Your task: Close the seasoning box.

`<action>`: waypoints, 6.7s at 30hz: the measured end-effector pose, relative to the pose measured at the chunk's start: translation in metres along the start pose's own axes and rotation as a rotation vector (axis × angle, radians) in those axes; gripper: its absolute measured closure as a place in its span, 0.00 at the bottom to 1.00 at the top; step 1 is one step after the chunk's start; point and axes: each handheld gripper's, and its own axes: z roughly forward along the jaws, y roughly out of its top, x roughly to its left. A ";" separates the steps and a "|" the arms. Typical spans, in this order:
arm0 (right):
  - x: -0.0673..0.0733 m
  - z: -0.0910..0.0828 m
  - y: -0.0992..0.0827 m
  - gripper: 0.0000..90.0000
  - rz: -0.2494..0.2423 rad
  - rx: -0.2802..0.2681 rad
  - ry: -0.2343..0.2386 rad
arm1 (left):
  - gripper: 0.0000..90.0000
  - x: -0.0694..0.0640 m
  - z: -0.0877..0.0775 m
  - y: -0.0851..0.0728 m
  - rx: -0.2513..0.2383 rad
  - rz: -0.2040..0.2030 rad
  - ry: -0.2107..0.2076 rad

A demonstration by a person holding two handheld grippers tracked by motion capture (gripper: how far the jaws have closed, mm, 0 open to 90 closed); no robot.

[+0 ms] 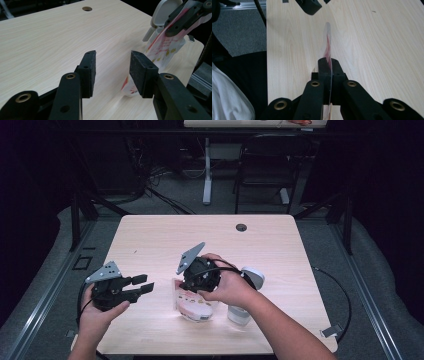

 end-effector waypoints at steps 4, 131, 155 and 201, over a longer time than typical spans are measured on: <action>0.002 -0.006 -0.001 1.00 -0.003 -0.019 0.002 | 0.61 -0.001 0.003 0.000 0.005 0.010 -0.012; 0.001 -0.066 -0.020 0.99 0.035 -0.219 0.053 | 0.70 -0.037 0.093 -0.037 0.174 0.173 -0.372; 0.005 -0.061 -0.059 0.97 0.104 -0.246 -0.010 | 0.73 -0.030 0.083 -0.040 0.248 0.172 -0.348; 0.002 -0.056 -0.114 0.95 0.181 -0.355 -0.070 | 0.78 -0.033 0.057 -0.004 0.339 0.198 -0.267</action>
